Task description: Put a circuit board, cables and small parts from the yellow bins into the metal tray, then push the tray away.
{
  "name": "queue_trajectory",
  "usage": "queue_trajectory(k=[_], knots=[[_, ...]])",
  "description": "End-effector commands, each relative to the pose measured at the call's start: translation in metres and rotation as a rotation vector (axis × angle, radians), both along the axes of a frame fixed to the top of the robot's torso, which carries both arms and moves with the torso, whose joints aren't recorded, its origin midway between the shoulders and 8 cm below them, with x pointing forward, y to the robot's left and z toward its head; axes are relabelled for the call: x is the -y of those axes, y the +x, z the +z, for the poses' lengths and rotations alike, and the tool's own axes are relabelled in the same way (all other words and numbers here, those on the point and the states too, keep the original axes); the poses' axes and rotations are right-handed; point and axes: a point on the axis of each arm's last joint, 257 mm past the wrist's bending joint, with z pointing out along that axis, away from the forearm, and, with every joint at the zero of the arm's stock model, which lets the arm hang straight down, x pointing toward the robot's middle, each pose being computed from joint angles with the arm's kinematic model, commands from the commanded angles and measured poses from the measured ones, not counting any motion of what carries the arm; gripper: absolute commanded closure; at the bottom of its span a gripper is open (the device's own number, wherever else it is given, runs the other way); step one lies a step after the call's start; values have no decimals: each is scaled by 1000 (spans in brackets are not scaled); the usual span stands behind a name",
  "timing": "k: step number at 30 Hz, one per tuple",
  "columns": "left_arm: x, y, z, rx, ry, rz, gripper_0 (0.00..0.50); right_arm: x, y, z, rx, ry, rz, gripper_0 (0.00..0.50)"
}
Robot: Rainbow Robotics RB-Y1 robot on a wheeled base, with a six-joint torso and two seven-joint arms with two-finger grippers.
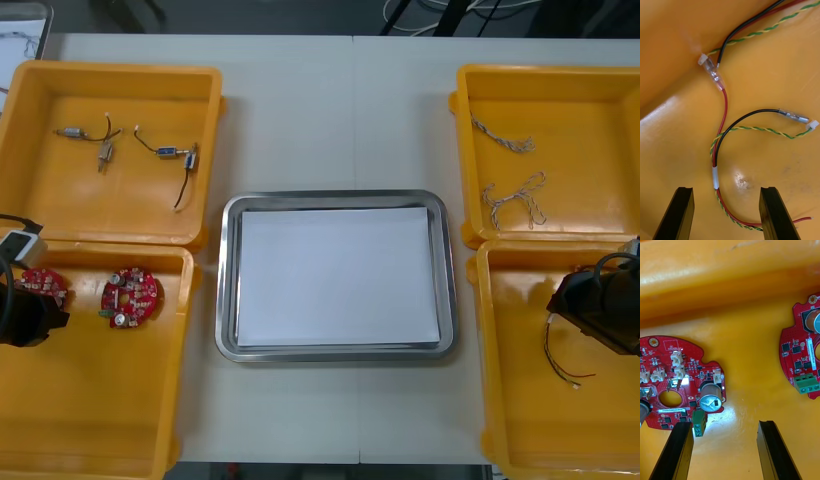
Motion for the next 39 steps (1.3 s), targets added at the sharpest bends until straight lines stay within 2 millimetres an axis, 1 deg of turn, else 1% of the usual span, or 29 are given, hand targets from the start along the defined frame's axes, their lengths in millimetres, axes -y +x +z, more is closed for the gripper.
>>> queue_trajectory(k=[1, 7, 18, 26, 35, 39], knots=[[-21, -9, -11, -13, 96, -89, 0, -12, 5, -5, 0, 22, 16, 0], [-22, -9, -15, -6, 109, -97, 0, -12, 10, -8, 4, 21, 16, 0], [-21, -11, -22, -4, 111, -102, 0, -14, 10, -10, 0, 19, 21, 0], [-24, -10, -23, 1, 119, -102, 0, -17, 10, -10, 1, 26, 23, 0], [-20, -9, -26, 5, 112, -103, 0, -17, 9, -10, -11, 20, 17, 0], [-21, -10, -28, 6, 122, -103, 0, -17, 9, -10, -17, 7, 27, 0]])
